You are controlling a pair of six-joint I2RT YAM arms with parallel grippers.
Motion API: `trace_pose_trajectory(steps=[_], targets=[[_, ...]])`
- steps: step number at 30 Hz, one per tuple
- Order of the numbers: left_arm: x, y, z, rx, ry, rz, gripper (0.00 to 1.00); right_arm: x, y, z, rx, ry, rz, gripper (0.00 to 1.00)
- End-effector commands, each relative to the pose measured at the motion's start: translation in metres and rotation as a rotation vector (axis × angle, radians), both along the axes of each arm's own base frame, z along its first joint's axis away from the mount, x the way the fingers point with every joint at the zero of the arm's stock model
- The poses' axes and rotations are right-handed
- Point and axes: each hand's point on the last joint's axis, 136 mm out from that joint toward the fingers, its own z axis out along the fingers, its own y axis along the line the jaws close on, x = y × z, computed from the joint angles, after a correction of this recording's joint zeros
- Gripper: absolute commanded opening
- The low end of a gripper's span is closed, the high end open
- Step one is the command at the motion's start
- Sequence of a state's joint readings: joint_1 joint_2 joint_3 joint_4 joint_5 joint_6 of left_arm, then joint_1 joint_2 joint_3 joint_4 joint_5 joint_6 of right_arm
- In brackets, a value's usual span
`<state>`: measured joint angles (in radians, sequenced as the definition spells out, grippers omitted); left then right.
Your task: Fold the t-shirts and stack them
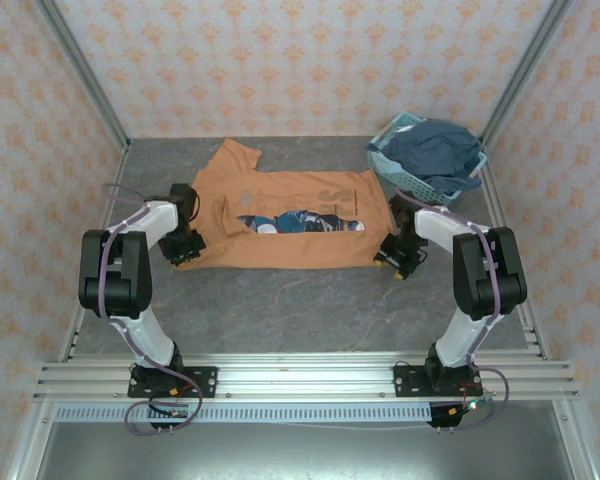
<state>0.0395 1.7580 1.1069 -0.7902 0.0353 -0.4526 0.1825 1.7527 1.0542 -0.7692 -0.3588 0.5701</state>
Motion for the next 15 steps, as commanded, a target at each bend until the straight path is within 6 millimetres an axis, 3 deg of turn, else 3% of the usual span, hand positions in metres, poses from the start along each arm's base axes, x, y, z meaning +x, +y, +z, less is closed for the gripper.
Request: trace_pose_trajectory(steps=[1,3,10,15], targets=[[0.009,0.013,0.006,0.070,-0.010,-0.024,0.08,0.000,-0.016,-0.010,-0.087,0.015,0.020,0.48],[0.010,0.018,0.011,0.096,-0.012,-0.033,0.00,-0.001,-0.017,-0.010,-0.093,0.019,0.021,0.47],[0.013,0.031,0.027,0.177,0.027,-0.087,0.00,-0.001,-0.024,-0.013,-0.117,0.033,0.020,0.46],[0.019,0.036,0.027,0.204,0.070,-0.143,0.00,0.002,-0.023,-0.012,-0.114,0.032,0.029,0.45]])
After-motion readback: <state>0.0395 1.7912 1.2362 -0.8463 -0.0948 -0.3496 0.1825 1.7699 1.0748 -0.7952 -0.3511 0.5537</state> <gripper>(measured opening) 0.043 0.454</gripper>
